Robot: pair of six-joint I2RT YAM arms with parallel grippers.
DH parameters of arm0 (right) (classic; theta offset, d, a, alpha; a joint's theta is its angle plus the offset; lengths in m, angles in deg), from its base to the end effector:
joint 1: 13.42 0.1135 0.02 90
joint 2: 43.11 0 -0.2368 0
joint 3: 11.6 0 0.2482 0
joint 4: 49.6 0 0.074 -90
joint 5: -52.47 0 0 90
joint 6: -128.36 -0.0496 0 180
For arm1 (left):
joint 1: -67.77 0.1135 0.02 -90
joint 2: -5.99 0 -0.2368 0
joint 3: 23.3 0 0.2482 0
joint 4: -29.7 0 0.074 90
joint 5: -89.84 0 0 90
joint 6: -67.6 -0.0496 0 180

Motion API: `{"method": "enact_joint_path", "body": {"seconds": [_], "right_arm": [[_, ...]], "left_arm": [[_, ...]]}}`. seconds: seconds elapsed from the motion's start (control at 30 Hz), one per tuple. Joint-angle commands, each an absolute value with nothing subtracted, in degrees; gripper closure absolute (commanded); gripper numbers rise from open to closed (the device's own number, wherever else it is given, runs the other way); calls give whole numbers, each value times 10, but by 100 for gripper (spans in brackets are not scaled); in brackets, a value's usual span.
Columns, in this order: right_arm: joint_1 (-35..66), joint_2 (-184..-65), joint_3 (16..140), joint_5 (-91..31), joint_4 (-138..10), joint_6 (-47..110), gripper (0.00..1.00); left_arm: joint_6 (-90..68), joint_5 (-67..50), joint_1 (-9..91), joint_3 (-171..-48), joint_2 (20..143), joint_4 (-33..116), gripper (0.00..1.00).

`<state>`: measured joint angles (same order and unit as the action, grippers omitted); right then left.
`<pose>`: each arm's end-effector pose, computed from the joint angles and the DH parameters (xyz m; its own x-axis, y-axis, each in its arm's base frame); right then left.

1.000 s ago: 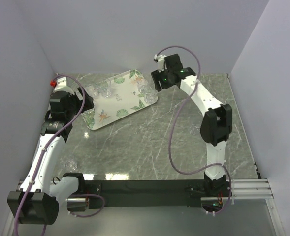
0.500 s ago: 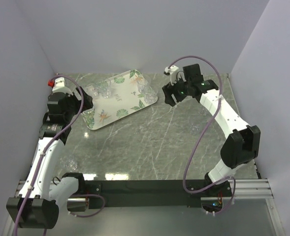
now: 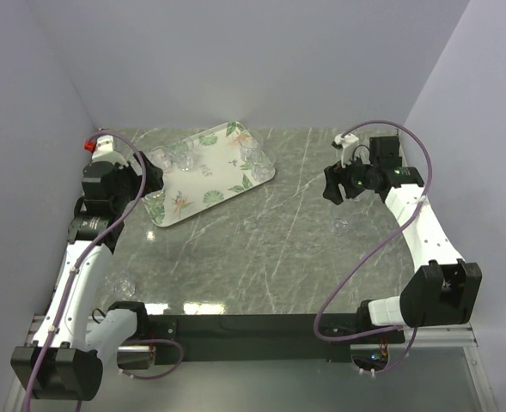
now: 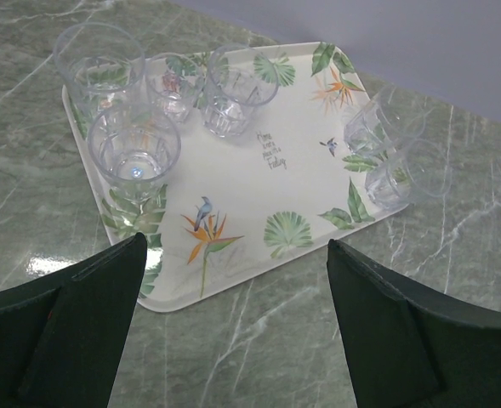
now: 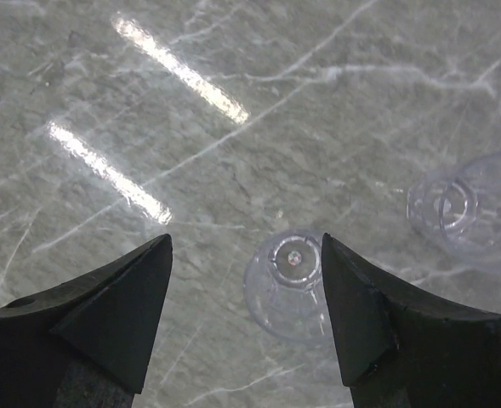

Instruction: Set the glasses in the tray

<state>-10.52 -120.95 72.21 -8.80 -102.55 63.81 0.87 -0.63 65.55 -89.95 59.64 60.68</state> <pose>0.2955 0.0388 0.2849 -0.4995 -0.4026 -0.7671 -0.6496 0.7599 0.0242 0.2389 -0.0097 0.3219 -0.3017 -0.3837 -0.8728 -0.0791 0.9224 -0.3781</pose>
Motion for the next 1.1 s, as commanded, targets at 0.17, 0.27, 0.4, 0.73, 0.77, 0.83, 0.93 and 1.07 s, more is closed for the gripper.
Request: {"method": "enact_joint_path", "body": {"seconds": [0.17, 0.27, 0.4, 0.73, 0.77, 0.83, 0.93, 1.07], "right_arm": [[-132, -1189, 686, -70, -1007, 645, 23], [-142, -1190, 682, -73, -1009, 648, 23], [-146, -1189, 680, -77, -1016, 654, 23], [-147, -1175, 655, -90, -1031, 670, 23], [-149, -1175, 654, -90, -1033, 672, 23], [-149, -1173, 653, -90, -1036, 674, 23], [-149, -1173, 652, -91, -1040, 680, 23], [-149, -1177, 651, -88, -1053, 692, 23]], "left_arm": [[7, -27, 657, -901, 577, 585, 7], [6, -26, 656, -900, 574, 585, 7], [6, -27, 656, -901, 572, 585, 7], [7, -33, 656, -900, 573, 584, 7], [7, -33, 656, -901, 574, 584, 7], [7, -33, 656, -900, 574, 584, 7], [7, -33, 656, -900, 575, 584, 7], [7, -33, 656, -900, 576, 584, 7]]}}
